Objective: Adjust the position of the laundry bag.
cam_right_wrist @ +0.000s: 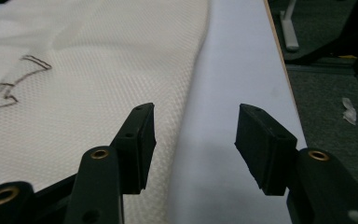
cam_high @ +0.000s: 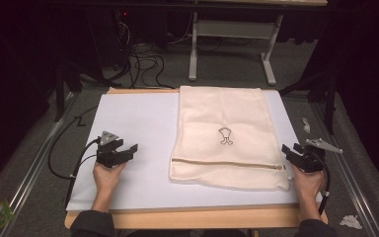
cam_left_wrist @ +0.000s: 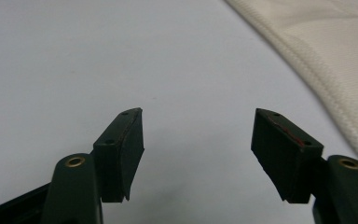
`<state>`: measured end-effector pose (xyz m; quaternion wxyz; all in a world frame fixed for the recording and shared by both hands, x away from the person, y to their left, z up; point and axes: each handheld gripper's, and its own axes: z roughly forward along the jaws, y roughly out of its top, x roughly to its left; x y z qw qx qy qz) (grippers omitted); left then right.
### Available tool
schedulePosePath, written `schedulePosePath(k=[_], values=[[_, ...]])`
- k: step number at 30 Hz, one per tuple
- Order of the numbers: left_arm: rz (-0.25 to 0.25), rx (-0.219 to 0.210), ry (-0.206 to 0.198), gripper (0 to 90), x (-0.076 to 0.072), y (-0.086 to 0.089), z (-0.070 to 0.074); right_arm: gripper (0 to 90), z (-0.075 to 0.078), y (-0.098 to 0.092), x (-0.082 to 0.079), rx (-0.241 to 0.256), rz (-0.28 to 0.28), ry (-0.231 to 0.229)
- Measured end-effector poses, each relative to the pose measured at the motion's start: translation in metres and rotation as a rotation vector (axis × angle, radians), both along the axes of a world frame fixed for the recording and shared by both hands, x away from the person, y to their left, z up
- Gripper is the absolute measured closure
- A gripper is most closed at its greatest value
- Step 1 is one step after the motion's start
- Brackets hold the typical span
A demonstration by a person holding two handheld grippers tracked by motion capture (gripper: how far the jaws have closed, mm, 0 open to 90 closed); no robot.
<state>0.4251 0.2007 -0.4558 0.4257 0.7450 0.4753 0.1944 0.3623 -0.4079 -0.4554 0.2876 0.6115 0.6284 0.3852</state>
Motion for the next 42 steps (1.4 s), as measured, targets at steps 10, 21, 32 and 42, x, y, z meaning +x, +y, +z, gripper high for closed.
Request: schedulePosePath(k=[10,21,32,42], values=[[-0.099,0.022,0.050,33.0,0.007,-0.041,0.006,53.8,0.003,0.011,0.004,0.022,0.077,0.100],[-0.177,0.019,0.102,32.7,0.015,-0.090,0.016,52.4,0.004,0.013,0.003,0.026,0.085,0.155],[-0.207,0.053,0.193,30.2,0.022,-0.126,0.004,46.4,0.004,0.013,0.008,0.009,0.103,0.199],[-0.202,0.054,0.239,31.7,0.027,-0.139,-0.010,46.1,-0.004,0.021,0.018,0.009,0.130,0.270]])
